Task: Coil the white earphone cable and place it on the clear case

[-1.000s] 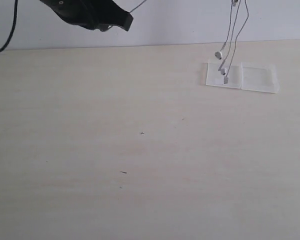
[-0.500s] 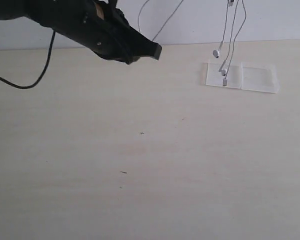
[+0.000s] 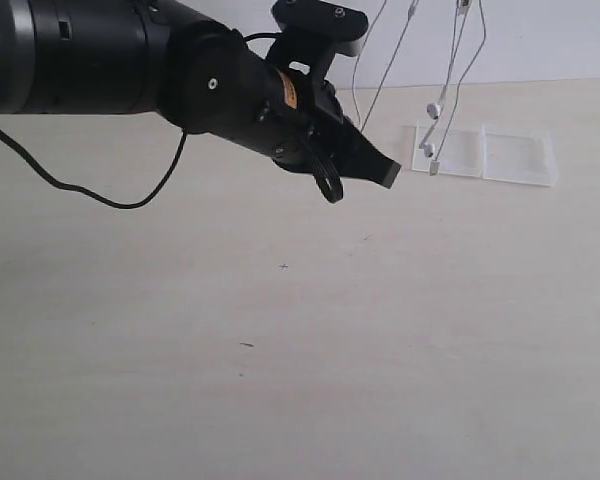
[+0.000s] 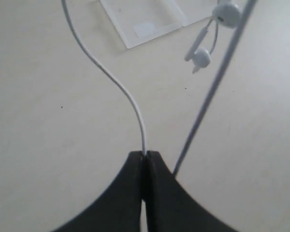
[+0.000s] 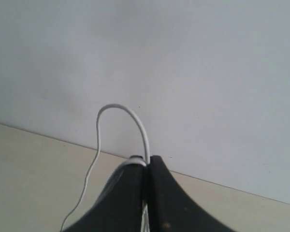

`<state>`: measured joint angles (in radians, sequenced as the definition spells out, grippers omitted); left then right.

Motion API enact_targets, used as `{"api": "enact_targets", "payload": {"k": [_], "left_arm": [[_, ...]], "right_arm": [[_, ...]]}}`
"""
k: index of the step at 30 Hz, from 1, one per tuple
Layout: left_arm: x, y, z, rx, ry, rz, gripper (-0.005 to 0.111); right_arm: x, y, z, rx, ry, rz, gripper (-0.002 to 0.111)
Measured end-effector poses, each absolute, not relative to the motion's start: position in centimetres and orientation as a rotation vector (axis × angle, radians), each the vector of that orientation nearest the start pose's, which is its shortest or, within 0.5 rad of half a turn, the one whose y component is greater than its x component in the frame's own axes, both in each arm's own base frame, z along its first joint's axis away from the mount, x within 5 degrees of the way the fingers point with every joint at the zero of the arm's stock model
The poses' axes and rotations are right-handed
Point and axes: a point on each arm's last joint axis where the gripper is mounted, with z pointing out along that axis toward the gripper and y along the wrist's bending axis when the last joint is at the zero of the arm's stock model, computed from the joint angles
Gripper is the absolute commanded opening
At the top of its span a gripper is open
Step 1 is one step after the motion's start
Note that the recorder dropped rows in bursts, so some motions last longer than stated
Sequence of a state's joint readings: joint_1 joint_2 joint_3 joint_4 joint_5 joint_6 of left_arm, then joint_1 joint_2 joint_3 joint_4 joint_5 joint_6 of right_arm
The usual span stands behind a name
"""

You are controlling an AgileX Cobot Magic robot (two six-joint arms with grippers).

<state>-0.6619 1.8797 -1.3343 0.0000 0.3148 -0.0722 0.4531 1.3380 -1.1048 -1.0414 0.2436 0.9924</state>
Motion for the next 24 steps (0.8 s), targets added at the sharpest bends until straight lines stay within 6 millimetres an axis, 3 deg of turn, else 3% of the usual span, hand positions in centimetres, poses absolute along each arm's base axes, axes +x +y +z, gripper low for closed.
{"api": "enact_targets", "payload": {"k": [4, 9, 13, 24], "left_arm": [[33.83, -26.36, 22.14, 0.679, 2.220, -0.375, 0.008], [34.14, -26.60, 22.36, 0.663, 2.168, -0.393, 0.045], [34.19, -26.64, 22.44, 0.660, 2.157, -0.397, 0.059], [34.12, -26.59, 22.33, 0.698, 2.159, -0.375, 0.062]], "right_arm": [[28.65, 11.84, 36.81, -0.301, 1.812, 0.100, 0.000], [28.65, 11.84, 36.81, -0.301, 1.812, 0.100, 0.000], [28.65, 11.84, 36.81, -0.307, 1.811, 0.095, 0.000], [28.67, 11.64, 36.71, -0.317, 1.820, 0.057, 0.000]]}}
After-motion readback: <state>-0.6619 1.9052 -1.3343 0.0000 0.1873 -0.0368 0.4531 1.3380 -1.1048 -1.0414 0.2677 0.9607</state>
